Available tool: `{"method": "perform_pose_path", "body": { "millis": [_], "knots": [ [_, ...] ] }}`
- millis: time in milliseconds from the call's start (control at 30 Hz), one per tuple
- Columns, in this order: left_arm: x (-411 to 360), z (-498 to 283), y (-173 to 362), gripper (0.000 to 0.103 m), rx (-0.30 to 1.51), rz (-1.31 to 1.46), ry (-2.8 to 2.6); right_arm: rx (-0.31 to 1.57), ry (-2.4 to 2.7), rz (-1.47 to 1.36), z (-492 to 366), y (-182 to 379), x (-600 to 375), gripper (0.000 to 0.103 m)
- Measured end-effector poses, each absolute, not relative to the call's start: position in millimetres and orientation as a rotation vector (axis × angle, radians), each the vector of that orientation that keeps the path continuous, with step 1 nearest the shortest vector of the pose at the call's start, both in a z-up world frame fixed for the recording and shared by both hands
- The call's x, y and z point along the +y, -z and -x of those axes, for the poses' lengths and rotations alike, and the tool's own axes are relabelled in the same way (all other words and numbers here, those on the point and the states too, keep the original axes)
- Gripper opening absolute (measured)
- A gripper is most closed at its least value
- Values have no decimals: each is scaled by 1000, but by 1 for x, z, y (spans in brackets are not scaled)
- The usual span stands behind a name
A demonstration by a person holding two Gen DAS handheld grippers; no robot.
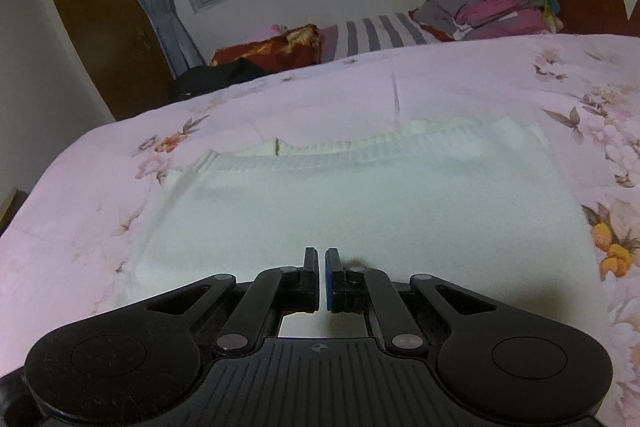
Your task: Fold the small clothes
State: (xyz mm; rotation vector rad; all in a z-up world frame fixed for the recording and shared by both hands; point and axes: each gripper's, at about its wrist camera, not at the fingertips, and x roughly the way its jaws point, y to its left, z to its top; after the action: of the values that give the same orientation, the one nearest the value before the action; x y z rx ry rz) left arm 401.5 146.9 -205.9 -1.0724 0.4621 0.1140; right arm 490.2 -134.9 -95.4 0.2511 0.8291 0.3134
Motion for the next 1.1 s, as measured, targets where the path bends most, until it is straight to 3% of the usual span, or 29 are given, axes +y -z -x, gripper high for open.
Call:
{"method": "perform_pose_path", "body": {
  "millis": [100, 167, 200, 467, 567, 800, 967, 1000, 1033, 1067, 1100],
  "knots": [
    [146, -407, 203, 23, 459, 1086, -122, 885, -287, -262, -497, 123, -137, 0],
    [147, -415, 203, 17, 483, 1076, -133, 889, -292, -285, -495, 123, -142, 0],
    [148, -417, 203, 8, 499, 1077, -138, 894, -295, -306, -495, 123, -145, 0],
    [122, -427, 149, 7, 513, 767, -112, 924, -333, -370, -503, 120, -158, 0],
    [100, -437, 124, 7, 521, 615, -80, 818, -297, -497, -493, 102, -196, 0],
    [5, -466, 81, 7, 569, 308, 75, 744, -229, -630, -484, 88, -305, 0],
    [-81, -480, 84, 7, 647, 175, 184, 718, -192, -710, -476, 86, -372, 0],
    [-98, -482, 90, 10, 672, 157, 202, 719, -195, -729, -475, 88, -384, 0],
    [-111, -486, 99, 20, 713, 160, 231, 716, -201, -741, -473, 89, -393, 0],
    [-121, -491, 109, 42, 777, 174, 262, 720, -213, -751, -472, 91, -400, 1],
    [-129, -493, 117, 52, 835, 191, 277, 738, -217, -751, -474, 93, -406, 27]
  ]
}}
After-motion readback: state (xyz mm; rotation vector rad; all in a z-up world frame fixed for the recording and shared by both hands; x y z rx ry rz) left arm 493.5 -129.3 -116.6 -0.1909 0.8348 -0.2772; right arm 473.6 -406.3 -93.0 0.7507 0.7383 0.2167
